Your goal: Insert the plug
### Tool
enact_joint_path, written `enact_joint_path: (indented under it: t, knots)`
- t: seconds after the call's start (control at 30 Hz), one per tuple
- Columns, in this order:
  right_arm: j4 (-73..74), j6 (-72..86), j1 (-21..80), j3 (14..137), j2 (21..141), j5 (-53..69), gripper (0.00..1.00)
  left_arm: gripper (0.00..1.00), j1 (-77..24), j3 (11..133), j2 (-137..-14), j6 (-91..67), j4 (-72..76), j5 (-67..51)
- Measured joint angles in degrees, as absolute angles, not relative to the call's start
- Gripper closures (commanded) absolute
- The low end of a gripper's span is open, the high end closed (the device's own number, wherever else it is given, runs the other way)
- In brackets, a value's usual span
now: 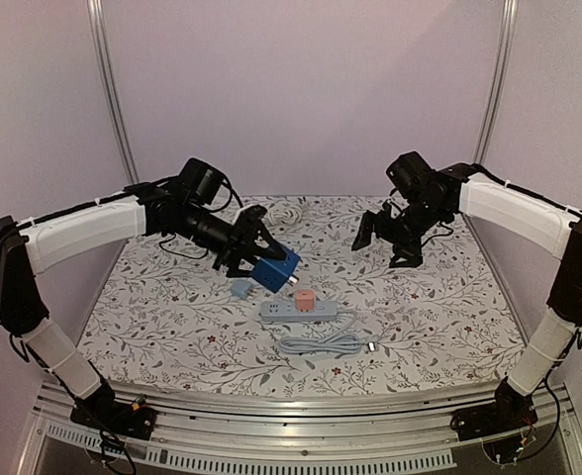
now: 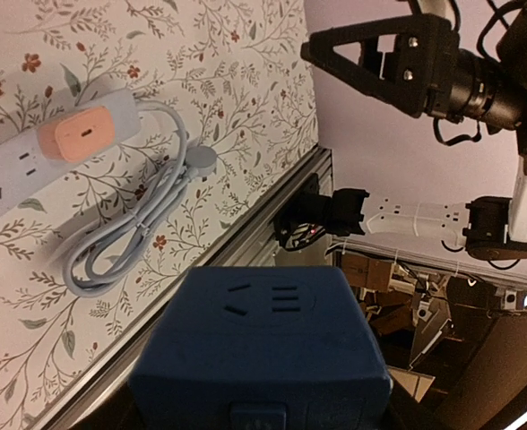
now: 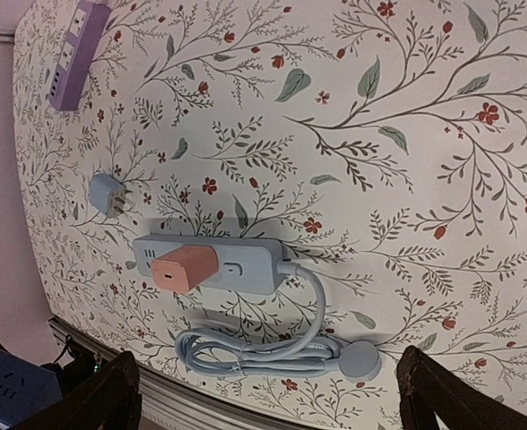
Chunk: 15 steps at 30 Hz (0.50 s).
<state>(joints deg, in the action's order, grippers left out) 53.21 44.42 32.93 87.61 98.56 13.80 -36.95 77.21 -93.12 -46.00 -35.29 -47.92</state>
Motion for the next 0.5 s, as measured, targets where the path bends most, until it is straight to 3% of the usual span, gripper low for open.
enact_joint_path:
  t: [0.27, 0.5]
  knots:
    - [49.56, 45.3, 32.93, 86.13, 96.16, 13.67, 0.01, 1.0, -37.04, 73.41, -87.39, -45.43, -26.61, -49.45]
    - [47.75, 40.97, 32.93, 84.95, 96.16, 10.96, 0.01, 1.0, -37.98, 74.98, -86.72, -36.91, -33.41, -41.25]
